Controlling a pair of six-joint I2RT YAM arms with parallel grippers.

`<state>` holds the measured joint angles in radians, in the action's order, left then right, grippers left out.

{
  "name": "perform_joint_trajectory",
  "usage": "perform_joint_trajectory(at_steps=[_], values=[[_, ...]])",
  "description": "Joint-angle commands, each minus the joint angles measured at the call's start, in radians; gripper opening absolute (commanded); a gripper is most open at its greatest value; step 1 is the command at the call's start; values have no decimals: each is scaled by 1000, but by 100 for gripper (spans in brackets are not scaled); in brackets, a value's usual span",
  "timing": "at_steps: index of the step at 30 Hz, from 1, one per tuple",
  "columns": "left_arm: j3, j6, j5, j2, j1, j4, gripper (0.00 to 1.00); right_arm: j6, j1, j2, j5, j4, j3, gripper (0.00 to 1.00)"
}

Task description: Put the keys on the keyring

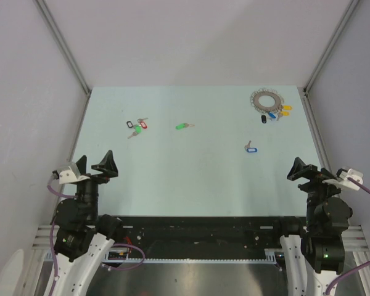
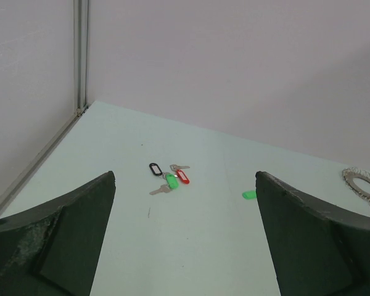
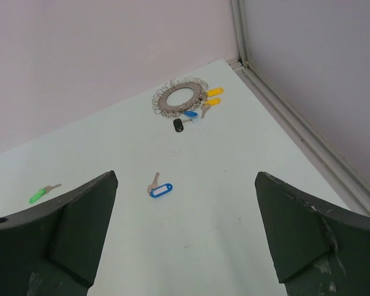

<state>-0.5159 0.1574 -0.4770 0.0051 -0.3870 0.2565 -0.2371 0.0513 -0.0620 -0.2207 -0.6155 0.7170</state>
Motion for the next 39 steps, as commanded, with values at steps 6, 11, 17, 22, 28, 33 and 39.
perform_joint_trajectory(at_steps=[6, 11, 17, 22, 28, 33, 39], values=[[13, 5, -14, -4, -7, -22, 100, -21, 13, 8, 9, 31, -2, 100], [14, 4, 1, -4, -10, -28, 100, -13, 12, -45, 58, 37, -1, 100], [17, -1, 2, -45, -30, -28, 100, -86, 12, -208, 124, 59, -1, 100], [22, -5, -9, -56, -65, -26, 100, -172, 12, -398, 138, 132, -1, 100], [24, -12, -25, -68, -92, -25, 100, -284, 13, -692, 124, 298, -2, 100], [27, -15, -28, -56, -96, -28, 100, -389, 28, -1019, 122, 578, 1, 96], [30, -21, -37, -36, -98, -31, 100, -536, 81, -1373, 199, 862, 70, 84]])
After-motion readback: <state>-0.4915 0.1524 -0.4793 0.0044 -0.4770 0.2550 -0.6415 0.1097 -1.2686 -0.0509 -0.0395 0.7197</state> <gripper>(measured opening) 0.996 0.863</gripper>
